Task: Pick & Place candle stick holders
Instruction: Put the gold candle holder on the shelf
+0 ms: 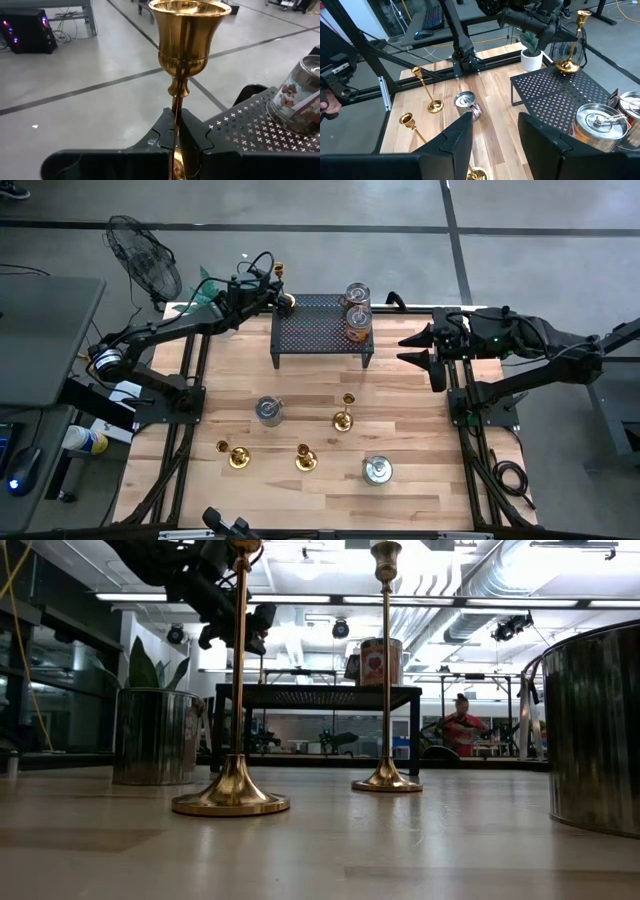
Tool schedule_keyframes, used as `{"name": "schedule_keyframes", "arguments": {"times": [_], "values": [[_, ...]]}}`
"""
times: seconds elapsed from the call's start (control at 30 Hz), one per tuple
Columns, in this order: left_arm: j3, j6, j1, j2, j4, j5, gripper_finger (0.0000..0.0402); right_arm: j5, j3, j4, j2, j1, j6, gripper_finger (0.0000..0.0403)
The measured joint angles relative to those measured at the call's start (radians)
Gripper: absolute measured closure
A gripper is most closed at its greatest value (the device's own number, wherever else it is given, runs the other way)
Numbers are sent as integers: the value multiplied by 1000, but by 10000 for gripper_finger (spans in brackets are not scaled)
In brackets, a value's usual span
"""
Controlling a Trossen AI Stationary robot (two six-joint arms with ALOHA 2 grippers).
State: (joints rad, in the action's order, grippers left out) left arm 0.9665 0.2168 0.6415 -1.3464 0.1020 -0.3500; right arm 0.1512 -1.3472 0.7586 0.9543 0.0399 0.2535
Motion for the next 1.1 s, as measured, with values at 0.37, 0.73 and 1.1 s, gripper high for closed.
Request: {"name": "schedule_keyframes", "arguments": {"times": [0.37,0.73,1.1], "values": [[0,36,0,0,3,-1,401,0,0,0,0,0,-1,254],[2,54,-1,-46,20,-12,401,0,0,0,0,0,0,253],[2,50,-3,-47,11,-12,401,0,0,0,0,0,1,253]]}}
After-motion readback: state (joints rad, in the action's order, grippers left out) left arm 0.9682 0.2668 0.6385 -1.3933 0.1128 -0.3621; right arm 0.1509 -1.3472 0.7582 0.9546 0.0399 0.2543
